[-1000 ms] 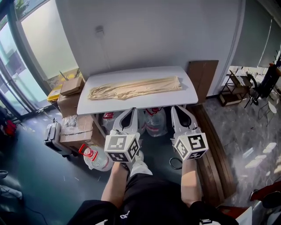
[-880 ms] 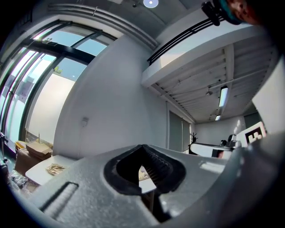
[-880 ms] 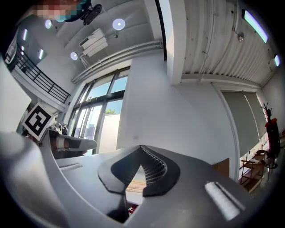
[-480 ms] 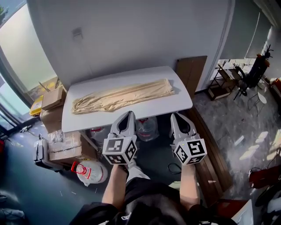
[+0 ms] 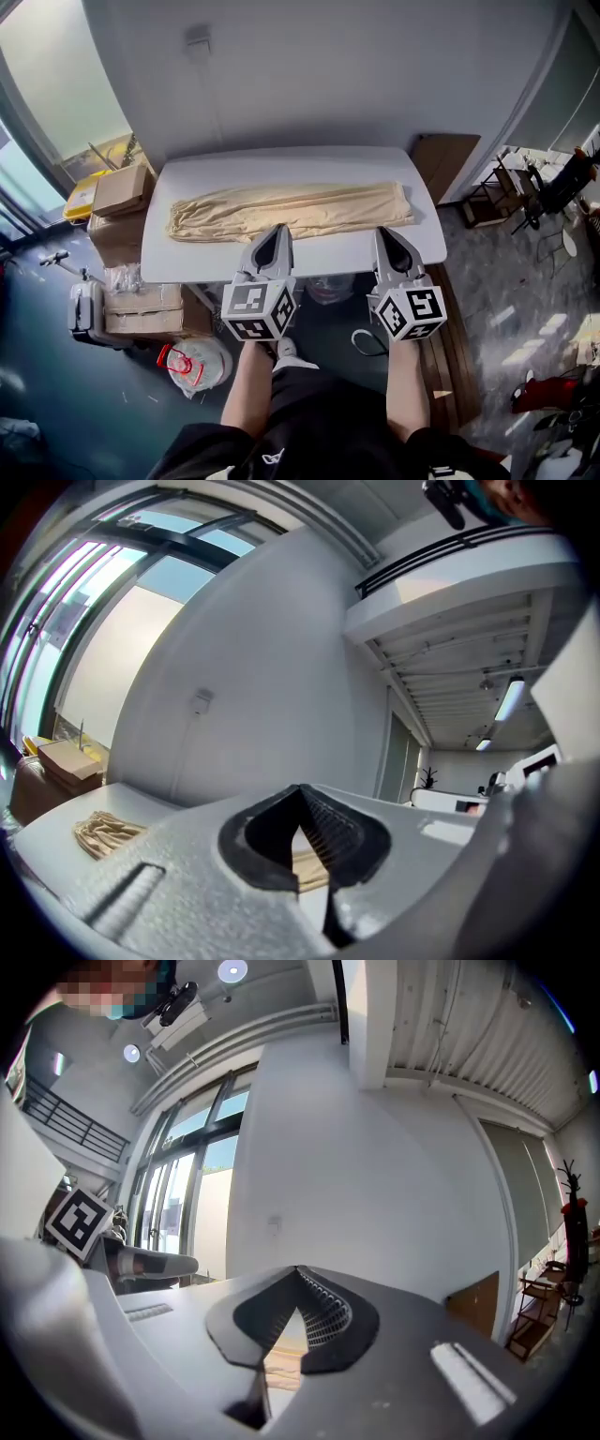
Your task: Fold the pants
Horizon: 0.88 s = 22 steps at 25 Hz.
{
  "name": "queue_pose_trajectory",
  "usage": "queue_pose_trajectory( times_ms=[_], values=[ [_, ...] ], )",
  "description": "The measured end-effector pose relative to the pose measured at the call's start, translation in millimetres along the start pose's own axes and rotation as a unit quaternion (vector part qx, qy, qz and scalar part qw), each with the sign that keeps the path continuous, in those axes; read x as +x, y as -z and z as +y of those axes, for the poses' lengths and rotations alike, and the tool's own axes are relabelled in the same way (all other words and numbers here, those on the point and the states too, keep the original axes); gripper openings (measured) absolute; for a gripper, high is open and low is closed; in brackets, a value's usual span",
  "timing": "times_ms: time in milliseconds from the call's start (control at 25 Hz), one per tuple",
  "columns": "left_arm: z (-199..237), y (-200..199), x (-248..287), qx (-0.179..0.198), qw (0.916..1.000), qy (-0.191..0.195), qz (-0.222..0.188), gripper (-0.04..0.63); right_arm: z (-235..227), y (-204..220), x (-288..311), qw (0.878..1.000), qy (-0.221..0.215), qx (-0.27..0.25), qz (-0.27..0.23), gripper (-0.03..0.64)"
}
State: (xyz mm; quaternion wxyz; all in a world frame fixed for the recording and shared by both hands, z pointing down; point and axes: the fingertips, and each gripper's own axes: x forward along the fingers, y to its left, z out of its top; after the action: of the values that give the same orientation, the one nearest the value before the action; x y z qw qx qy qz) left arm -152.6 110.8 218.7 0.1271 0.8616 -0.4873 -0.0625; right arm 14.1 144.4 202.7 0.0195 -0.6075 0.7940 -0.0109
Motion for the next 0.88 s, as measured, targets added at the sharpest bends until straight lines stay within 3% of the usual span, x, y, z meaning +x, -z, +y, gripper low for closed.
queue_pose_trajectory(
  times_ms=[240, 440, 600, 880],
  values=[
    [102, -20, 33, -0.013, 0.9988, -0.044, -0.016, 0.005, 29, -8, 105, 1.0, -0.018, -0.025, -0.003, 0.005],
    [152, -15, 59, -0.025, 0.9982, -0.053, -0.009, 0.005, 38, -2, 163, 0.999, -0.017, -0.034, 0.002, 0.005],
    [156, -4, 85, -0.011, 0.9994, -0.03, 0.01, 0.005, 38, 17, 181, 0.999, -0.008, -0.034, 0.014, 0.005],
    [138, 22, 124, -0.006, 0.9988, 0.003, 0.048, 0.005, -8, 46, 177, 0.999, 0.039, -0.002, 0.037, 0.005]
  ],
)
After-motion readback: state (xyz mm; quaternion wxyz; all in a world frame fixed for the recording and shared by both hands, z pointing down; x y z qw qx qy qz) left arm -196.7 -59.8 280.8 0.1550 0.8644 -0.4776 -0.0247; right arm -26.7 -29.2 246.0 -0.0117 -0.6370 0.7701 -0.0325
